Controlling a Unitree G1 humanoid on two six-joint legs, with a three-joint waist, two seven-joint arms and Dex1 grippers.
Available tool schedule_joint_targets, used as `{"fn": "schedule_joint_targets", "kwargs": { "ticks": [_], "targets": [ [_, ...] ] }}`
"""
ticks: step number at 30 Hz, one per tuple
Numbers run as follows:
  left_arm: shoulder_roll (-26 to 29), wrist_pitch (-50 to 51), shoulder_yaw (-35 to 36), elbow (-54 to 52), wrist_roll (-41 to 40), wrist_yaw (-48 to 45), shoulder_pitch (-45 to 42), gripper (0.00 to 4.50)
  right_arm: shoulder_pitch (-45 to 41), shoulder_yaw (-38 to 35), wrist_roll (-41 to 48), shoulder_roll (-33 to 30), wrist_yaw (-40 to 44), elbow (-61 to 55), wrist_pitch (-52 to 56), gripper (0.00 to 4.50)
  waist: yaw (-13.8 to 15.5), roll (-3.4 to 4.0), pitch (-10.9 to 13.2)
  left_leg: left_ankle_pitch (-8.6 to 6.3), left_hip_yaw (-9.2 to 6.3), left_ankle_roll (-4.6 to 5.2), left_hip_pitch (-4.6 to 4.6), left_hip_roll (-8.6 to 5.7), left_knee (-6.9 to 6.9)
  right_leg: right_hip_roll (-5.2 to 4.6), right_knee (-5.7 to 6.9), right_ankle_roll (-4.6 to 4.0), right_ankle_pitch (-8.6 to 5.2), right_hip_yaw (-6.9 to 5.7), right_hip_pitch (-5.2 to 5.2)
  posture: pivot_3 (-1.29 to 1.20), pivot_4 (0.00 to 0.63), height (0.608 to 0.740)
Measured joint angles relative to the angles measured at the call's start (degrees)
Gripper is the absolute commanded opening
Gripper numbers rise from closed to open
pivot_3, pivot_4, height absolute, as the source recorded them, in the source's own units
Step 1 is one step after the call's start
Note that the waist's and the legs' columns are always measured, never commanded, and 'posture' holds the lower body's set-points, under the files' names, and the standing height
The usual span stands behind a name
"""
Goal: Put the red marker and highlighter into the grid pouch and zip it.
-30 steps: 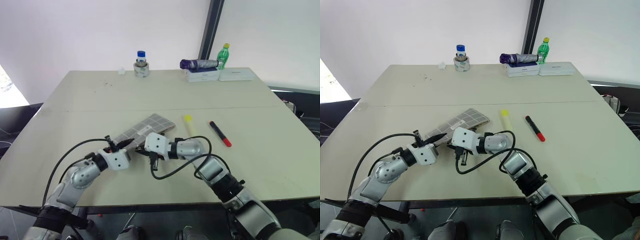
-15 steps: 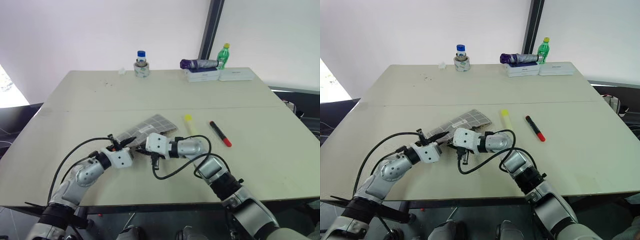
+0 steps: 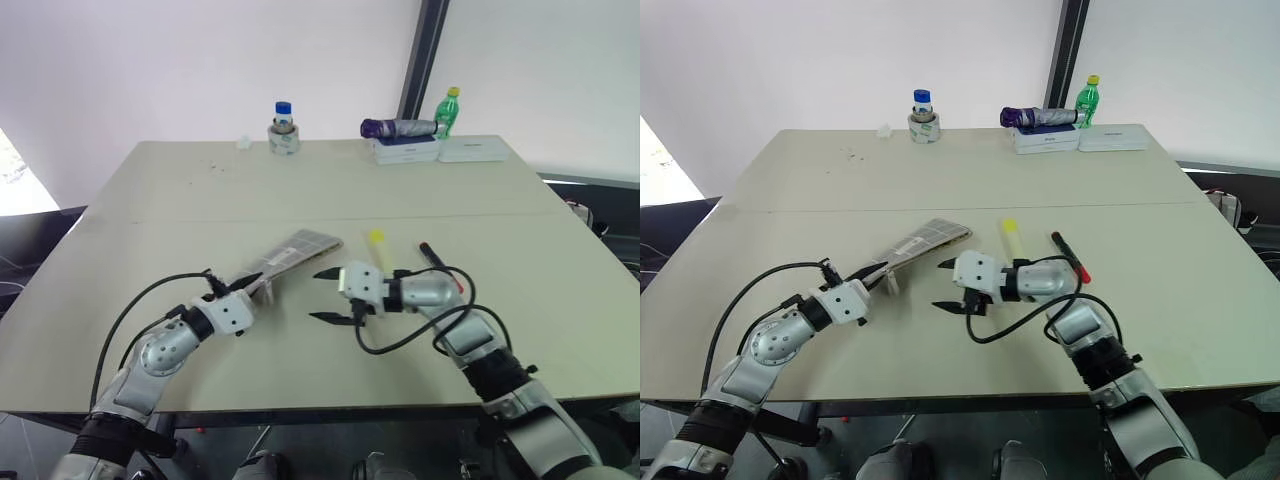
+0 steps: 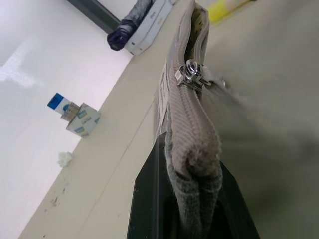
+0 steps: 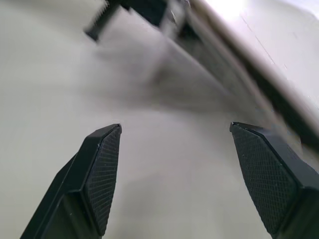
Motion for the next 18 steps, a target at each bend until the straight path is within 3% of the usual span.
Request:
{"fn": "schedule_joint_targets", "kwargs": {
  "ticks": [3, 11, 14, 18],
  "targets": [
    [0.55, -0.96, 0.08, -0.35, -2.13, -1.53, 0.36, 0.0, 0.07, -4.0, 2.11, -0.13, -1.8, 0.04, 1.38, 3.59, -0.07, 0.0, 0.0, 0.01, 0.01, -0.01, 0.0, 0.01, -0.02, 0.02, 0.0, 0.0, 0.0, 0.0, -0.01, 0.0, 0.15, 0.74],
    [1.9, -1.04, 0.51, -0.41, -3.34, -2.83, 1.55, 0.0, 0.27, -15.75, 3.24, -1.33, -15.96, 8.38, 10.31, 3.59, 0.19, 0.0, 0.0, 0.01, 0.02, -0.01, -0.01, -0.04, -0.02, -0.05, 0.0, 0.0, 0.0, 0.01, -0.01, 0.0, 0.15, 0.74],
    [1.85, -1.16, 0.51, -0.87, -3.34, -2.83, 1.57, 0.0, 5.21, -20.64, 9.25, 2.35, -18.0, 0.55, 11.93, 3.59, 0.09, 0.0, 0.0, 0.03, -0.02, -0.05, 0.0, 0.03, -0.15, 0.03, -0.01, 0.01, -0.01, 0.0, -0.03, 0.0, 0.15, 0.74],
    [1.91, -1.65, 1.34, -1.58, -3.34, -2.74, 2.18, 0.0, 18.53, -21.42, 10.48, 4.51, -21.83, -10.39, 11.64, 3.59, 0.39, 0.0, 0.0, 0.03, -0.03, -0.05, -0.01, -0.01, -0.15, 0.01, -0.02, 0.07, -0.05, -0.01, -0.01, 0.0, 0.15, 0.74]
  ]
}}
